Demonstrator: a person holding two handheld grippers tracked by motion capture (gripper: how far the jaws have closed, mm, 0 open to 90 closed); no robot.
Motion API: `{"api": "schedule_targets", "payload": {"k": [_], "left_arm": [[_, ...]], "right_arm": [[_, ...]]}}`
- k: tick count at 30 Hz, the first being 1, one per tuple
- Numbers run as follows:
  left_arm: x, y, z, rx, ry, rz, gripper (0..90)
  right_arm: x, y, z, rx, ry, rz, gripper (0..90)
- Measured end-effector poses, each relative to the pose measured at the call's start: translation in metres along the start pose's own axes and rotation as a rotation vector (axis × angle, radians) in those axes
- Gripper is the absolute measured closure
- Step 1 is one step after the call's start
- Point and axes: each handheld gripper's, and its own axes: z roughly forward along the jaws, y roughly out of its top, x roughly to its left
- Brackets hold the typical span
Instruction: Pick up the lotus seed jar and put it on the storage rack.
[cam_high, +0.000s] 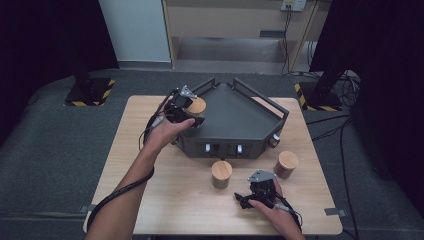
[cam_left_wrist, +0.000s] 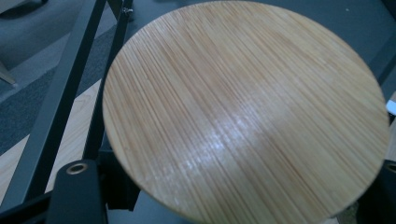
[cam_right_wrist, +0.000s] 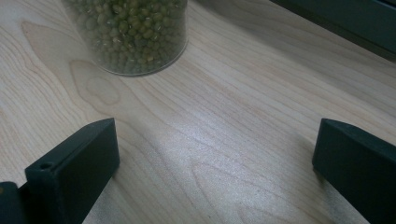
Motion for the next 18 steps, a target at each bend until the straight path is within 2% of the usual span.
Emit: {"api": "schedule_targets", "payload": {"k": [7, 18], "left_arm": [[0.003, -0.003, 0.008, -0.018, 0.004, -0.016, 24.0], [0.005, -0.006, 0.023, -0.006, -0.004, -0.038, 24.0]], "right_arm": [[0.000, 0.000, 0.000, -0.001, 0.001, 0.003, 0.8], [0.000, 0.000, 0.000, 0.000, 0.001, 0.003, 0.7]]}}
